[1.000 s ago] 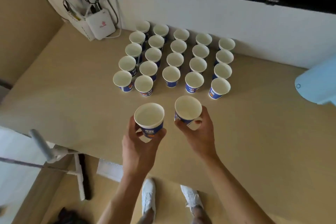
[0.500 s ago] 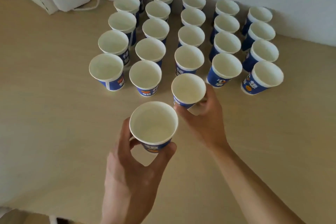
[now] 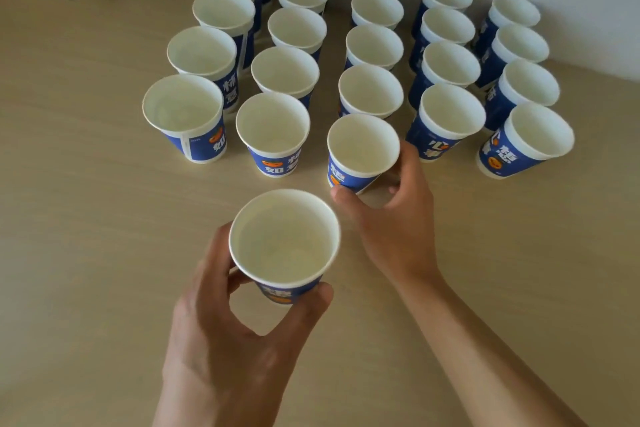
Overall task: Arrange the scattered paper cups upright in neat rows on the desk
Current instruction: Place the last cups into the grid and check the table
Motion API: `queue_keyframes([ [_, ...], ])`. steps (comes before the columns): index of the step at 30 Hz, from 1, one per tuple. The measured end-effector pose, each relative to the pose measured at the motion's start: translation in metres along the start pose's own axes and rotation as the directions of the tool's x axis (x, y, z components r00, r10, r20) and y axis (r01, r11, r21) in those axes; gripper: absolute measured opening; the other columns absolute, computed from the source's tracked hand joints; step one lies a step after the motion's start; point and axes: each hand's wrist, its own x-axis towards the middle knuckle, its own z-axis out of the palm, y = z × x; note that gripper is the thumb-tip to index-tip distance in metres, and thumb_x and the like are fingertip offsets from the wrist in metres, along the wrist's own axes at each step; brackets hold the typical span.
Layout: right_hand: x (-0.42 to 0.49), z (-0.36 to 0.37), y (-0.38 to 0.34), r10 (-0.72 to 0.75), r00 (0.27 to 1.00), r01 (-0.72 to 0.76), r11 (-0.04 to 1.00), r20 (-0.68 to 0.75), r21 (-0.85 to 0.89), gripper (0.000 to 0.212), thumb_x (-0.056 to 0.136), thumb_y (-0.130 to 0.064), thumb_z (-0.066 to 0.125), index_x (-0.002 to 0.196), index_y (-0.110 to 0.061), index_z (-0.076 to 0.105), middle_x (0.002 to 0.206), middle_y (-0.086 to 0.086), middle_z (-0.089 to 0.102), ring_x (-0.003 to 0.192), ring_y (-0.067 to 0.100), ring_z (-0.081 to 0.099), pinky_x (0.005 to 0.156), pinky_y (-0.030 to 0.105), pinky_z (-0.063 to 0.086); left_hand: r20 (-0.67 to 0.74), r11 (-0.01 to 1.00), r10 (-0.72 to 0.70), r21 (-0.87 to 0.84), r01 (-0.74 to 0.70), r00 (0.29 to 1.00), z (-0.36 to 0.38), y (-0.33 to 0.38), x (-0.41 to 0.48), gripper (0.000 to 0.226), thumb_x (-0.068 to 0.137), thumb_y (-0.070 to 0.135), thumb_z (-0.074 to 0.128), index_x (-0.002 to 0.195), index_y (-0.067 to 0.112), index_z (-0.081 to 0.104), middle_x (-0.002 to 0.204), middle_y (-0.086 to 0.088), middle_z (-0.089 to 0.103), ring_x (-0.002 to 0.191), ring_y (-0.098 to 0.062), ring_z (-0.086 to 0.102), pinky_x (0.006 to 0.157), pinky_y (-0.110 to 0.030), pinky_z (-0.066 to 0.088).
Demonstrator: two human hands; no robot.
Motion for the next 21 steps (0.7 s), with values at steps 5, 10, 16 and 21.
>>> queue_keyframes([
  [5,0.000,0.001,-0.001,0.009,1.000,-0.009,1.000,-0.003,-0.001,0.060,0.068,-0.019,0.087,0.120,-0.029,0.058,0.109,-0.028,0.067,0.102,-0.013,0.061,0.080,-0.001,0.039,-0.003,1.000,-0.002,0.027,0.002,1.000,0.000,0.000,-0.001,0.066,0.050,0.056,0.076,0.114,0.056,0.058,0.104,0.027,0.072,0.097,0.008,0.069,0.076,-0.007,0.048],
  [10,-0.014,-0.014,0.001,0.047,0.999,-0.047,0.999,-0.007,-0.026,0.083,0.070,-0.016,0.085,0.142,-0.026,0.044,0.131,-0.014,0.058,0.118,0.003,0.057,0.088,0.007,0.041,0.006,0.999,-0.010,0.038,0.009,1.000,0.004,0.005,-0.003,0.071,0.049,0.056,0.075,0.118,0.050,0.059,0.105,0.025,0.072,0.097,0.007,0.069,0.076,-0.006,0.047],
  [16,-0.051,-0.069,0.008,-0.024,0.995,0.021,0.999,0.093,0.036,0.056,0.070,-0.013,0.072,0.123,-0.027,0.058,0.115,-0.006,0.064,0.109,0.022,0.062,0.083,0.032,0.045,0.065,0.997,-0.072,0.042,0.070,0.995,0.025,0.018,-0.002,0.074,0.045,0.061,0.074,0.115,0.050,0.052,0.108,0.027,0.070,0.098,-0.001,0.067,0.075,-0.017,0.046],
  [21,-0.047,-0.108,0.003,-0.022,0.934,-0.003,0.998,0.357,0.069,0.065,0.071,-0.024,0.083,0.131,-0.030,0.058,0.127,-0.004,0.066,0.118,0.022,0.061,0.088,0.029,0.048,0.197,0.999,-0.040,0.015,0.038,0.980,0.057,0.032,0.008,0.060,0.056,0.044,0.082,0.109,0.048,0.054,0.106,0.030,0.069,0.100,0.006,0.065,0.078,-0.008,0.047],
])
